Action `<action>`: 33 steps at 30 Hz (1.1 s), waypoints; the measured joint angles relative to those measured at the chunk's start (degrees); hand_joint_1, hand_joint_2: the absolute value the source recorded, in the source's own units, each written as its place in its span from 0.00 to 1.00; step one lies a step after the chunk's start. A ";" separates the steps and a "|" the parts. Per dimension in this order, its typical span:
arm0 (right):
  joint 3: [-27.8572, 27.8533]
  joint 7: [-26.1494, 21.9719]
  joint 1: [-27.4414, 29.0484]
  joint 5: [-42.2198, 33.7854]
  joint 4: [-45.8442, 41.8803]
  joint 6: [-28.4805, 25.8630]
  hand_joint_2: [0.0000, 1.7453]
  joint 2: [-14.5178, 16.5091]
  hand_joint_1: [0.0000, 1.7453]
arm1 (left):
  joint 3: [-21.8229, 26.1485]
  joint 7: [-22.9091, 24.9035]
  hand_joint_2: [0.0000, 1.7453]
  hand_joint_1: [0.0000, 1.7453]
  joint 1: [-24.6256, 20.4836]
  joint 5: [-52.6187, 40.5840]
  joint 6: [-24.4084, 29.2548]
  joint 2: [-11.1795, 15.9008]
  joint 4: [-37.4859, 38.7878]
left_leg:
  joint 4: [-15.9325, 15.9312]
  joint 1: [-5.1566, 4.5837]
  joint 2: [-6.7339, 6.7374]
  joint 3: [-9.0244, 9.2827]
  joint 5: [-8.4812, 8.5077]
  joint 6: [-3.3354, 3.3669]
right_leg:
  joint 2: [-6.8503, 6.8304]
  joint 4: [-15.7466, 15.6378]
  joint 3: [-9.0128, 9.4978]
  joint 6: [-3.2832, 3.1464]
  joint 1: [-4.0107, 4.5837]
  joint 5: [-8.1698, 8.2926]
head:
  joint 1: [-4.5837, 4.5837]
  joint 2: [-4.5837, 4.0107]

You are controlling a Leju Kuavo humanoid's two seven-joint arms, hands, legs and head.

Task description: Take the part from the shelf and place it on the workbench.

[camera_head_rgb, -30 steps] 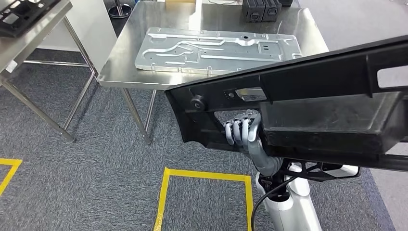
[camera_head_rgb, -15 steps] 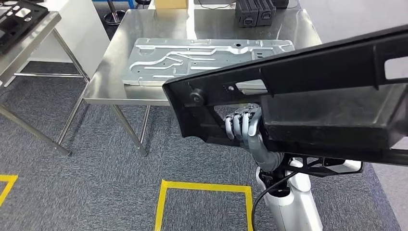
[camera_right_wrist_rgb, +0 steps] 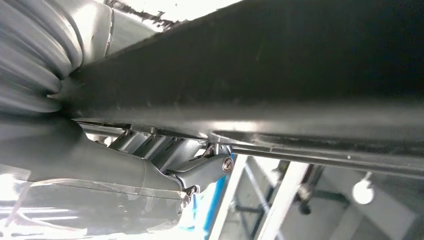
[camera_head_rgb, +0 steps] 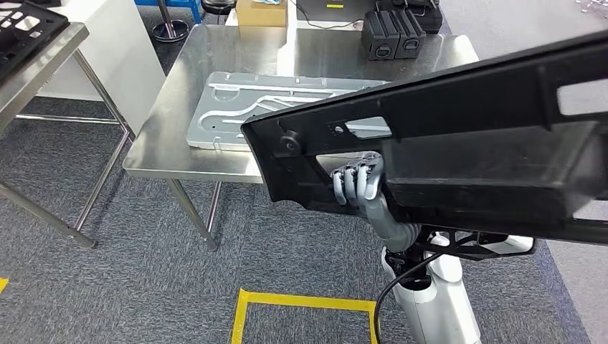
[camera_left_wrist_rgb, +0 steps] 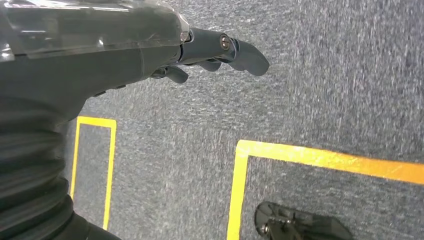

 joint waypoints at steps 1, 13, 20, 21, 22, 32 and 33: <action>-0.05 -0.08 -0.04 0.96 0.04 -1.02 1.00 -0.04 1.00 | 0.00 0.05 1.00 0.00 0.06 0.00 0.03 -0.02 0.00 | 0.00 0.00 -0.03 0.47 -0.41 -0.06 | -0.02 -1.37 -0.67 -0.01 -0.06 0.67 | -0.01 0.00; -1.98 -0.78 -2.69 7.79 2.25 -8.63 1.00 -1.03 1.00 | -0.02 0.09 1.00 0.00 -0.09 0.09 0.25 -0.21 0.02 | 10.28 0.12 -0.04 -2.83 -7.21 -3.24 | -0.08 -15.25 2.43 -3.50 0.09 12.93 | -0.26 0.00; -5.77 -1.44 -7.00 13.30 9.51 -13.61 1.00 -2.74 1.00 | 0.00 -0.12 1.00 0.00 0.20 0.69 -0.20 -0.14 0.02 | 1.34 0.17 0.18 -2.23 0.35 -3.01 | 0.10 -15.04 3.53 -2.85 0.17 11.73 | -0.26 0.00; -6.11 -1.63 -7.76 14.76 10.59 -14.82 1.00 -2.93 1.00 | 0.00 -0.19 1.00 0.00 0.17 0.75 -0.26 -0.13 0.01 | -0.08 0.00 0.20 -1.85 0.69 -2.59 | 0.06 -15.05 3.47 -2.53 0.20 11.63 | -0.24 0.00; -6.35 -1.86 -8.36 16.66 11.58 -16.32 1.00 -3.11 1.00 | 0.00 -0.25 1.00 0.00 0.16 0.85 -0.31 -0.14 0.01 | -0.28 -0.18 0.18 -1.83 0.40 -2.17 | 0.01 -15.14 3.41 -2.19 0.22 11.59 | -0.25 0.00; -6.69 -2.41 -10.83 32.27 17.27 -29.04 1.00 -5.19 1.00 | 0.02 -0.49 1.00 0.00 0.72 1.64 -0.61 -0.39 0.02 | -1.10 0.27 0.06 -0.15 0.06 -0.24 | -0.13 -0.55 -6.05 -0.07 -0.13 7.96 | -0.04 0.00; -6.70 -2.26 -11.02 33.89 17.57 -30.45 1.00 -5.35 1.00 | 0.02 -0.54 1.00 0.00 0.79 1.65 -0.61 -0.43 0.02 | -0.97 0.27 0.04 0.19 -0.30 -0.35 | -0.16 -4.11 -4.76 -0.19 -0.17 10.59 | -0.04 0.00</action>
